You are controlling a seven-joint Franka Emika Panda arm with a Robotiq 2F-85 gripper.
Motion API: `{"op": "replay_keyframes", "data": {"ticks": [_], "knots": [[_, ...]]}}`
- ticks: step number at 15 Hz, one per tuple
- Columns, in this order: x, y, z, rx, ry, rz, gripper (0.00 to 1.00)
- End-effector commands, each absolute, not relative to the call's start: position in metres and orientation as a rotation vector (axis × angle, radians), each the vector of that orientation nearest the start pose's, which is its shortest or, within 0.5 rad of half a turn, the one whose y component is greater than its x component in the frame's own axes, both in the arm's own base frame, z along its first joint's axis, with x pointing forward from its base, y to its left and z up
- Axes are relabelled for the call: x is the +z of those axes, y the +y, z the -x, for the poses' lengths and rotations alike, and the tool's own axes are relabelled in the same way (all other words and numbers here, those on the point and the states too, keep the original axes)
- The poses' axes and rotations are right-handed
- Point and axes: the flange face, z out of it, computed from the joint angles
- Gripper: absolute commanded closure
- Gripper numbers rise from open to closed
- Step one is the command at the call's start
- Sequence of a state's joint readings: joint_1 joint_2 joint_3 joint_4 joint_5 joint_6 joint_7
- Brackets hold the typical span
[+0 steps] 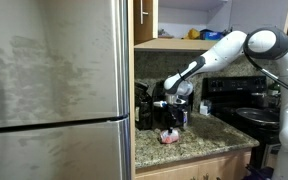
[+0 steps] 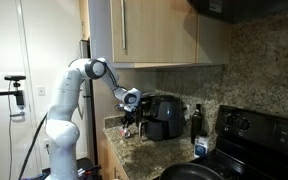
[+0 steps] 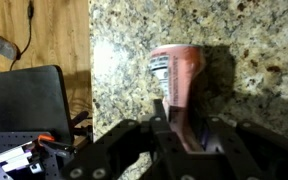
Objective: Put the can on the countertop, close the drawers and close the air fryer
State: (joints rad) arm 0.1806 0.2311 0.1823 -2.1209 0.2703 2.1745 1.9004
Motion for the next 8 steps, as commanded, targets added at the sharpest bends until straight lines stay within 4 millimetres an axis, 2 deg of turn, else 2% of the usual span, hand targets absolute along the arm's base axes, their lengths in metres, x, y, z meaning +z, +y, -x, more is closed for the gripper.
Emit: {"op": "replay_keyframes", "data": {"ticks": [1, 6, 8], "knots": [[0.2913, 0.2094, -0.5198, 0.463, 2.414, 2.038, 0.35], [0.2924, 0.2128, -0.5274, 0.397, 2.398, 1.963, 0.02], [0.2908, 0.2149, -0.5267, 0.459, 2.388, 1.977, 0.00]]}}
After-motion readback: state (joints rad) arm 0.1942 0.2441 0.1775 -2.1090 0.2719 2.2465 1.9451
